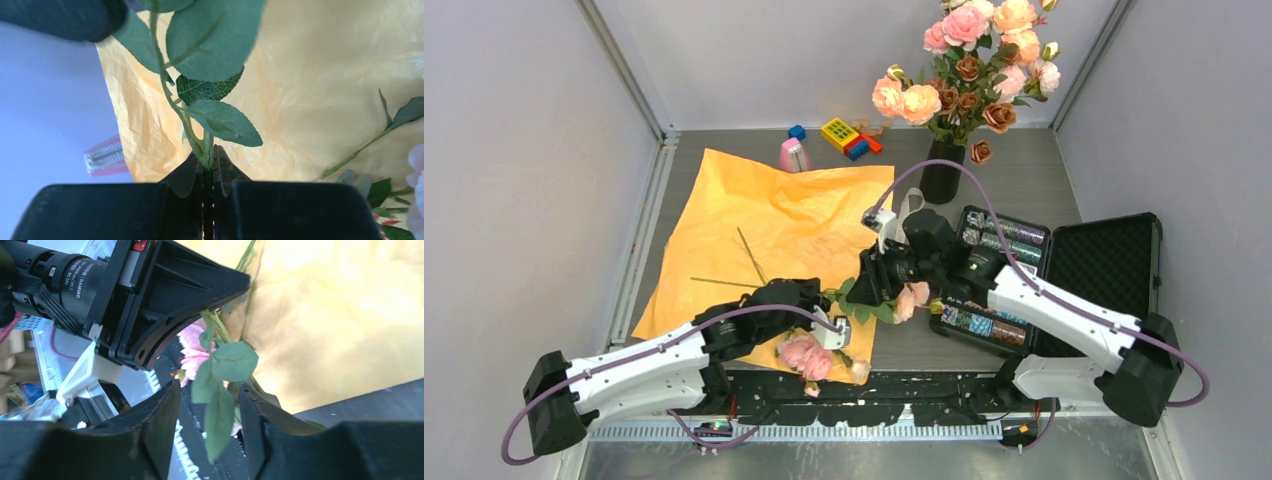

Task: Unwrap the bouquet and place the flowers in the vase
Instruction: Pick up the fake flower from the wrapping paper.

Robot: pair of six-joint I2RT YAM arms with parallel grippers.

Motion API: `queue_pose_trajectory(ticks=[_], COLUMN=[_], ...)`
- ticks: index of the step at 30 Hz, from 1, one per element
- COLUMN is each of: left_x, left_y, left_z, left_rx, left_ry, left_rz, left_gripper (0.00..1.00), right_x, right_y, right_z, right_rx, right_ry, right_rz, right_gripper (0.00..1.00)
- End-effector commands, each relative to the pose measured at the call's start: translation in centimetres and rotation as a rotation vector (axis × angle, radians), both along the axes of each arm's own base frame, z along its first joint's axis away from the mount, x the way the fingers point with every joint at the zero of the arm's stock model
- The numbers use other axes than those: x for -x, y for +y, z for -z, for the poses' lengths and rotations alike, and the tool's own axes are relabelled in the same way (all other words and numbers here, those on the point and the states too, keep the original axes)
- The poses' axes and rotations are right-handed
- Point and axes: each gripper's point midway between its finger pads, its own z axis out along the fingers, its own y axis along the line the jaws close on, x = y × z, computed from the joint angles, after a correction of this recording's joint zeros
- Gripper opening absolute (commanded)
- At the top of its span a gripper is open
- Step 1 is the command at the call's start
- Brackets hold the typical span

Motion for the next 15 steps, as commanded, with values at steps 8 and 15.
queue_pose_trajectory(ticks=[8, 15], left_x=[-0.9, -1.5], left_y=[0.6, 0.9], left_z=[-3.8, -5.3], left_rx=[0.316, 0.500], left_ry=[0.172, 0.287], left_rz=[-0.306, -0.449], left_gripper=[0.00, 0.00], right_x=[-3.2, -4.0], right_y=[-3.9, -5.2], right_z=[-7.2, -10.3], right_rx=[-0.143, -0.273], right_ry=[-0.254, -0.293], right_rz=[0.308, 0.435], right_gripper=[0.75, 0.78])
